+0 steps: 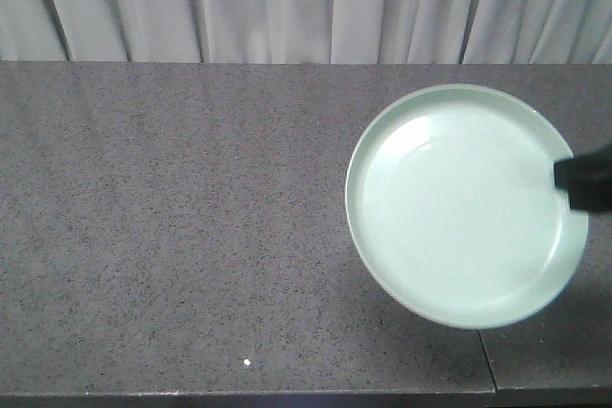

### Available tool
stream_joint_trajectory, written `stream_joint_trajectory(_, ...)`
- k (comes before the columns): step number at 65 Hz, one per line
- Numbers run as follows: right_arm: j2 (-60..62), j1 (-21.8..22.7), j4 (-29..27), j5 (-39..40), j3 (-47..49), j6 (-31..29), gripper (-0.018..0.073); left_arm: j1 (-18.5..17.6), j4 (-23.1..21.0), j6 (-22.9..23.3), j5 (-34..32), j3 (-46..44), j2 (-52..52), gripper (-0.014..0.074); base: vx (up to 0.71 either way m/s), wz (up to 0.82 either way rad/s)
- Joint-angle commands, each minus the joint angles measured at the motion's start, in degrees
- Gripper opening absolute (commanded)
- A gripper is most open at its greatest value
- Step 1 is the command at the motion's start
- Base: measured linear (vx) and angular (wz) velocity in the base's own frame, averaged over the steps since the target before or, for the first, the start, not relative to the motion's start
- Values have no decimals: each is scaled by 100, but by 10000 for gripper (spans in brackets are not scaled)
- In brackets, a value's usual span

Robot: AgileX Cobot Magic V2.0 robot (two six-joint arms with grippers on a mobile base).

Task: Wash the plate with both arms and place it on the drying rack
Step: 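Close the right gripper on the plate rim and lift it up, then bring the held plate in close to the robot body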

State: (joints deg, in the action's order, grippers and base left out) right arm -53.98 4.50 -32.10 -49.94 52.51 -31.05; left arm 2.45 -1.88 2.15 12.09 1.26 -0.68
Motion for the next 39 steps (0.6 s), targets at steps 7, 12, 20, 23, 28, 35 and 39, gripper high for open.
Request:
stream_joint_trajectory(7, 1406, 39, -334, 819, -1392, -135, -1, 7, -14, 38, -402, -120, -82, -6, 0, 0)
stream_joint_trajectory(12, 1931, 39, -373, 913, -1901, -147, -1, 7, -14, 38, -402, -120, -82, -6, 0, 0)
stream_joint_trajectory(20, 2548, 39, -373, 1044, -2318, -182, -1, 7, -14, 38, -402, -120, -82, -6, 0, 0)
stream_joint_trajectory(23, 2726, 39, -364, 1043, -2419, -201, -1, 7, -14, 38, -402, -120, -82, -6, 0, 0)
stream_joint_trajectory(28, 2911, 39, -364, 1037, -2465, -201, -1, 7, -14, 38, -402, -120, -82, -6, 0, 0)
stream_joint_trajectory(35, 3043, 39, -358, 1034, -2478, -201, -1, 7, -14, 38, -402, -120, -82, -6, 0, 0)
stream_joint_trajectory(39, 3072, 39, -358, 1015, -2478, -201, -1, 7, -14, 38, -402, -120, -82, -6, 0, 0)
